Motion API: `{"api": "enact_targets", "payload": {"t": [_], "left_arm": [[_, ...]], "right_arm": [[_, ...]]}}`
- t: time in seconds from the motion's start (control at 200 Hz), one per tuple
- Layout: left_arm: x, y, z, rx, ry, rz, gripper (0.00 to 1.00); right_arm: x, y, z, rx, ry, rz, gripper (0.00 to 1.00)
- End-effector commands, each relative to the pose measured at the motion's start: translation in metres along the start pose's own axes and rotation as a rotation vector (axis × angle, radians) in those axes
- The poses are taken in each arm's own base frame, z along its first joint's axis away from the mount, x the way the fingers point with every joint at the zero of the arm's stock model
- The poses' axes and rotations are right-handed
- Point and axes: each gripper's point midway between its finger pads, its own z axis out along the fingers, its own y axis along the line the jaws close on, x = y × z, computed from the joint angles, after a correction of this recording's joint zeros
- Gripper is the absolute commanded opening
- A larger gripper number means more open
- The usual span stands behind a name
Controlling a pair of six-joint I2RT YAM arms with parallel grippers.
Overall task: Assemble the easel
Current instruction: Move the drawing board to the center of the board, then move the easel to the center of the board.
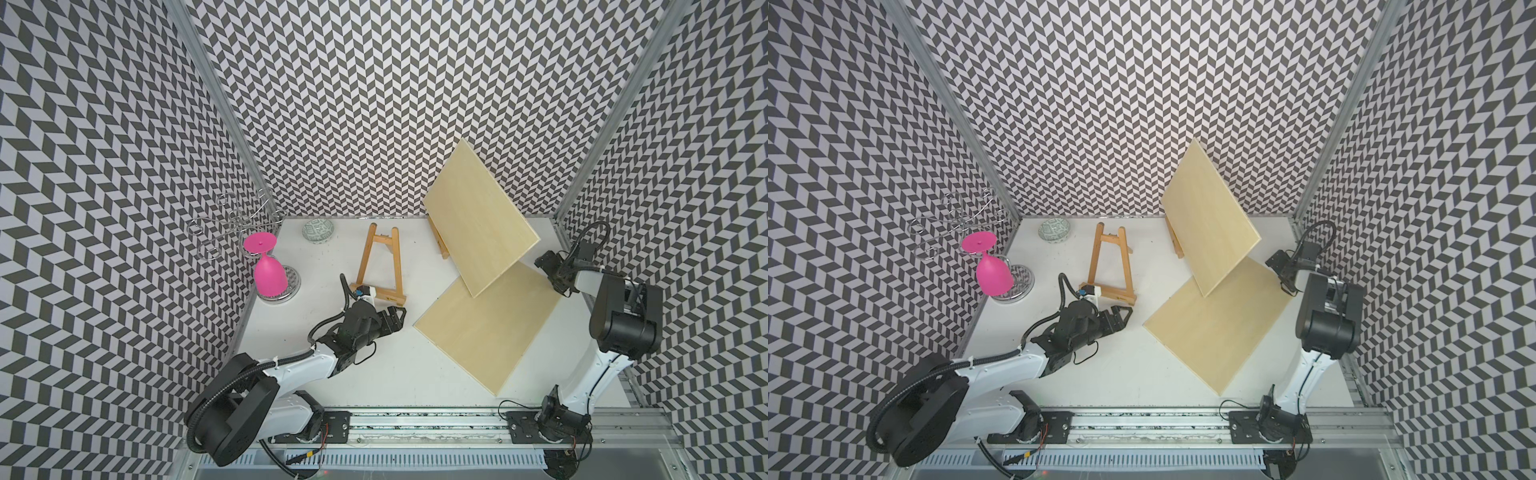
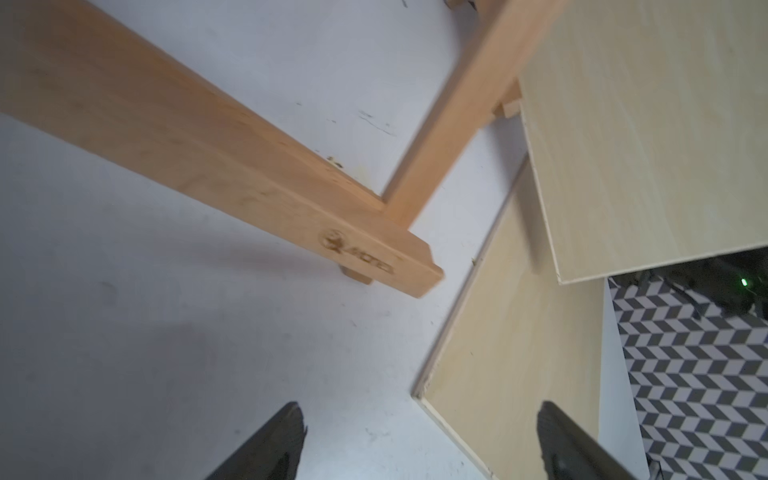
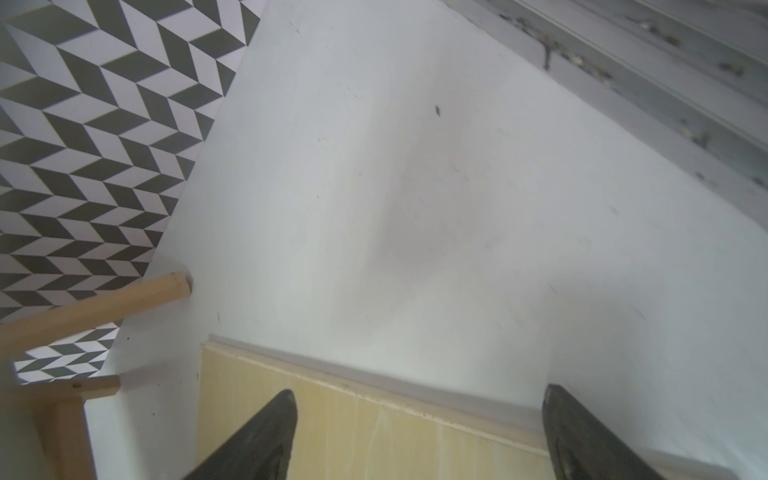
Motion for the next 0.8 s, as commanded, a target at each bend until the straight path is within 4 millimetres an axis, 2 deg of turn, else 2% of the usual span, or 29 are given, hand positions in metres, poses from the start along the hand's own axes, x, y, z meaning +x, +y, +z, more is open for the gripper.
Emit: {"api": "enact_targets", "payload": {"t": [0.0, 0.145, 0.305, 0.421, 0.646, 0.746, 0.791], "left_arm": [[-0.019, -0.002, 0.002, 0.058, -0.067, 0.064, 0.83], [-0.04, -0.002, 0.006, 0.054, -0.152, 0.104, 0.73], [-0.053, -0.002, 0.019, 0.063, -0.174, 0.118, 0.64], [-0.06, 0.0, 0.029, 0.054, -0.181, 0.122, 0.62], [-0.075, -0.013, 0.051, 0.121, -0.195, 0.143, 0.59], [-0.082, -0.017, 0.051, 0.134, -0.221, 0.148, 0.59], [-0.084, -0.019, 0.05, 0.132, -0.228, 0.152, 0.63]], "right_arm": [[0.066, -0.032, -0.007, 0.057, 0.159, 0.065, 0.91], [0.092, -0.046, -0.017, 0.067, 0.195, 0.08, 0.92], [0.104, -0.049, -0.033, 0.061, 0.194, 0.077, 0.92], [0.118, -0.06, -0.042, 0.092, 0.212, 0.072, 0.93], [0.155, -0.067, -0.059, 0.074, 0.281, 0.09, 0.93], [0.171, -0.072, -0.069, 0.076, 0.311, 0.104, 0.94], [0.179, -0.072, -0.074, 0.06, 0.323, 0.115, 0.94]]}}
